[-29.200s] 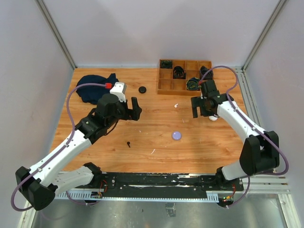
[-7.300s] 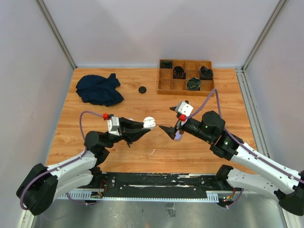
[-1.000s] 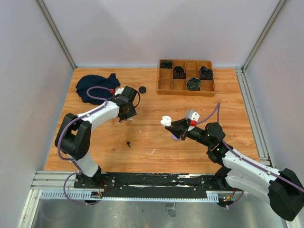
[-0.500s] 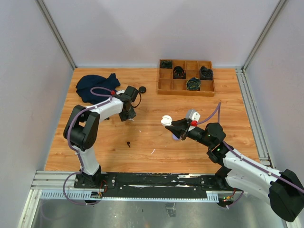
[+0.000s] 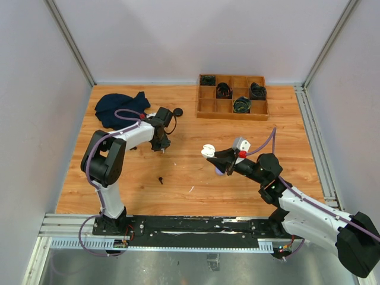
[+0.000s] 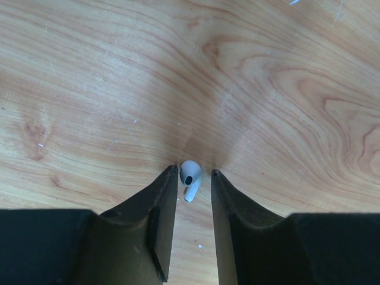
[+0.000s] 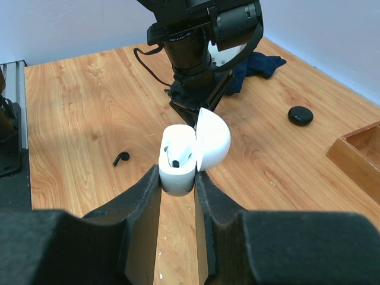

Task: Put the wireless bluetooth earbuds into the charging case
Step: Pick up the earbud from the center of the board.

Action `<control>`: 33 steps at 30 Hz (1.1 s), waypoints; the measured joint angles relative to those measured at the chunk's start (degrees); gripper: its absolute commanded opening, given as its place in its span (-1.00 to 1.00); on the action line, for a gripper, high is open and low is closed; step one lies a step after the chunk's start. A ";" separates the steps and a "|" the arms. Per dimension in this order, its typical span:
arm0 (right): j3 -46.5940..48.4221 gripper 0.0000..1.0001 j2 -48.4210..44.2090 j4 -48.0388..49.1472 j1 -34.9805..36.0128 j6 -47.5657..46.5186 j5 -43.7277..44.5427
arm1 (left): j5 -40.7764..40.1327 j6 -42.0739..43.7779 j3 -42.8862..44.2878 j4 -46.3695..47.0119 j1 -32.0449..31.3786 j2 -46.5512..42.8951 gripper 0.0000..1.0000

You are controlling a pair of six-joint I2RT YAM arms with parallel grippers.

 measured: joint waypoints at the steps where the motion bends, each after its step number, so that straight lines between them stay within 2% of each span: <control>1: 0.00 -0.91 -0.02 0.00 0.00 0.00 0.00 | 0.31 0.13 0.00 0.09 0.02 0.00 -0.34; 15: 0.00 -0.91 -0.02 -0.37 0.00 0.00 -0.13 | 0.46 3.08 0.33 0.04 0.09 0.17 -0.27; 33: 0.00 -0.92 -0.02 -0.39 0.00 0.00 -0.50 | 0.98 9.94 3.19 -1.90 0.35 2.29 -0.35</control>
